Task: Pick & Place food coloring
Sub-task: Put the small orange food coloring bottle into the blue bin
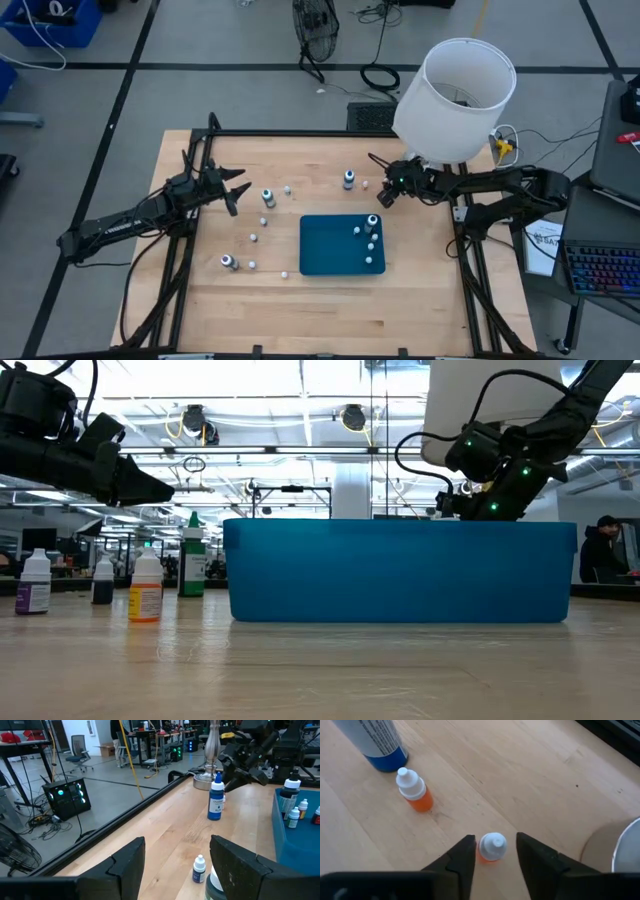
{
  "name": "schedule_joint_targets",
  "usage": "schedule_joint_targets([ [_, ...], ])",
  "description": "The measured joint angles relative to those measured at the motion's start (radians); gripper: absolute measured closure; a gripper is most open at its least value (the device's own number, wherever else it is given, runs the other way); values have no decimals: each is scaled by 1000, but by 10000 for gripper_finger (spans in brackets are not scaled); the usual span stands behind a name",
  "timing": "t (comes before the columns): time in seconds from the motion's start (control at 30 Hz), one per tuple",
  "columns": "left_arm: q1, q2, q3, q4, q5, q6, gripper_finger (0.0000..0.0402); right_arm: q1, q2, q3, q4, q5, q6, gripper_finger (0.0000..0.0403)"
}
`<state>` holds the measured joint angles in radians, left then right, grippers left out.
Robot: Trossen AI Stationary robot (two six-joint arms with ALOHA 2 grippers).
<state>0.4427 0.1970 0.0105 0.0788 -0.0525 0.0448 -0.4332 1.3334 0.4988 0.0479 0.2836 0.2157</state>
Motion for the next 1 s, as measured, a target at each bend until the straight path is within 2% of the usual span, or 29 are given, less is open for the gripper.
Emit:
schedule_joint_targets([
  [0.23, 0, 0, 0, 0, 0, 0, 176, 0, 0, 2, 6, -31, -32, 367],
  [0.7, 0, 0, 0, 0, 0, 0, 176, 15, -16, 0, 15, -56, -88, 367],
  [1.0, 0, 0, 0, 0, 0, 0, 176, 113, -203, 0, -53, -46, -56, 367],
])
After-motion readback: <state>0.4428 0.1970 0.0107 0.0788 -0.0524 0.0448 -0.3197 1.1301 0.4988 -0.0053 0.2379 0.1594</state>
